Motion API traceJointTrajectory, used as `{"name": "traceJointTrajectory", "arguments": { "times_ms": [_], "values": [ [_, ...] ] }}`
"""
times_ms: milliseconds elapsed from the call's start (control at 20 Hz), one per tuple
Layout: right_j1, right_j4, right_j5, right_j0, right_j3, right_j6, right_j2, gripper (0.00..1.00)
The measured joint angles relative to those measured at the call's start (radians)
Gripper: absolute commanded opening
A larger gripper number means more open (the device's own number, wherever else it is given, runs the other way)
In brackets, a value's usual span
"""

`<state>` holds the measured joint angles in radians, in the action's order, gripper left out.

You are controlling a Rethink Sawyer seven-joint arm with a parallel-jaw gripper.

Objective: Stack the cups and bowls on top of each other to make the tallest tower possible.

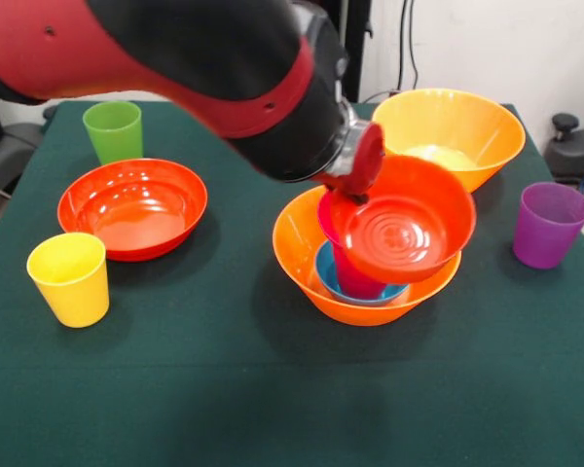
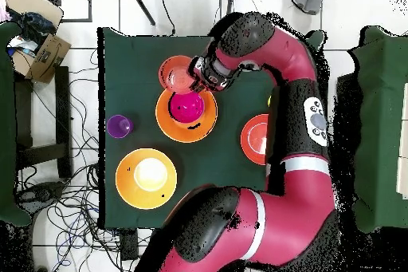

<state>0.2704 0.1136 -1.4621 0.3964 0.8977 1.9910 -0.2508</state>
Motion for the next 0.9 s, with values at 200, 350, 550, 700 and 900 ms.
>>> {"name": "traceJointTrajectory", "arguments": {
  "times_ms": [200, 350, 550, 700, 900],
  "values": [
    [-0.02, -0.002, -0.017, 0.0, -0.053, 0.0, 0.018, 0.0],
    [-0.023, -0.004, -0.035, 0.002, -0.073, 0.0, 0.035, 0.0],
    [-0.015, -0.004, -0.038, 0.005, -0.07, 0.0, 0.06, 0.0],
    [0.003, -0.004, -0.038, 0.008, -0.046, 0.0, 0.078, 0.0],
    [0.044, -0.004, -0.038, 0.009, 0.014, 0.0, 0.097, 0.0]
  ]
}}
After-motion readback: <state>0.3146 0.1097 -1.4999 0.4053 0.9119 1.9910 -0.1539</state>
